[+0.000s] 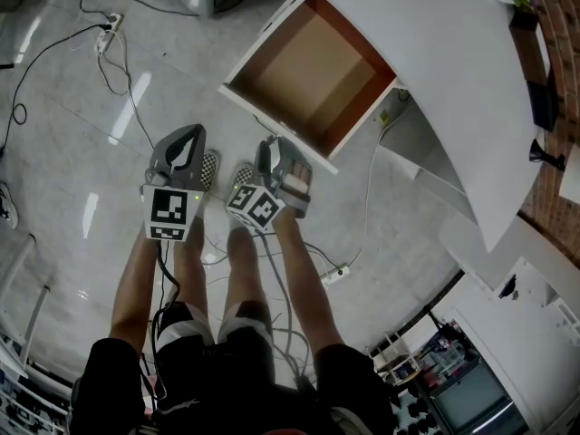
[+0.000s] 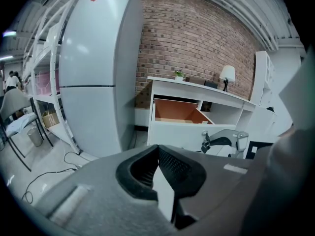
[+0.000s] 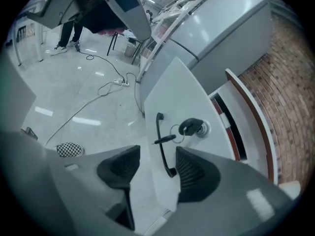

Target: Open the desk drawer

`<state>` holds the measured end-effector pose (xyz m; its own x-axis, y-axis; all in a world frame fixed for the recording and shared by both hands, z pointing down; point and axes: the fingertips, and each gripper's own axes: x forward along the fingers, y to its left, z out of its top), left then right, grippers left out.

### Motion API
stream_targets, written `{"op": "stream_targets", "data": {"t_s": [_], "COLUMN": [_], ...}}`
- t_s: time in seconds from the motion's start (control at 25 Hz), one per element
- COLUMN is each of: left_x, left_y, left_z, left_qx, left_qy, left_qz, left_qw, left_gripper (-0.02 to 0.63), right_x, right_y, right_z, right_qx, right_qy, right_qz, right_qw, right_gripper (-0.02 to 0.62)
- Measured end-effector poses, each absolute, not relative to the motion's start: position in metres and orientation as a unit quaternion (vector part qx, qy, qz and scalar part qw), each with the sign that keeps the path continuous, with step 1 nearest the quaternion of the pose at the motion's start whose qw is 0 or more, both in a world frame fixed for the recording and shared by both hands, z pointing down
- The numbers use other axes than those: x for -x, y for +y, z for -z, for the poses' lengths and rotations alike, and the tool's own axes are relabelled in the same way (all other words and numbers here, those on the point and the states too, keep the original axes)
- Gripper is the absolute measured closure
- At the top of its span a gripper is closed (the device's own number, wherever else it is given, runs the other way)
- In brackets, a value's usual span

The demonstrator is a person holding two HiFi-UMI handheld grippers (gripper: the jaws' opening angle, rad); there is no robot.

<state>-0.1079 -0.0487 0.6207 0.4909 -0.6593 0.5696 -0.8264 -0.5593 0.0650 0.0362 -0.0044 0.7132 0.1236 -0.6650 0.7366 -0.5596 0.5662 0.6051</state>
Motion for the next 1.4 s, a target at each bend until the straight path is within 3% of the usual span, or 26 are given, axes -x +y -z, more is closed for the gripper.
{"op": "stream_targets", "data": {"t_s": [0.12, 0.88, 1.4], "left_x": [0.105, 0.061, 0.007], "left_y": [-0.045, -0.052, -0.059], "left_z": [-0.616, -0.493, -0.373], "left_qx": [-0.848, -0.865, -0.887], "left_qy": [-0.436, -0.430, -0.415], "left_qz": [-0.251, -0.231, -0.196], "left_qw": [0.165, 0.112, 0.045], "left_gripper": [0.595, 0.595, 0.595], "right_x": [-0.036, -0.068, -0.150], "right_y": [0.002, 0.006, -0.023], "right_z": [-0.705, -0.567, -0.407], "right_qx": [-0.476, -0.497, -0.629], "right_qy": [-0.660, -0.683, -0.681], "right_qz": [0.052, 0.045, -0.021], "right_qw": [0.579, 0.534, 0.375], "right_gripper": [0.342, 0.342, 0.344]}}
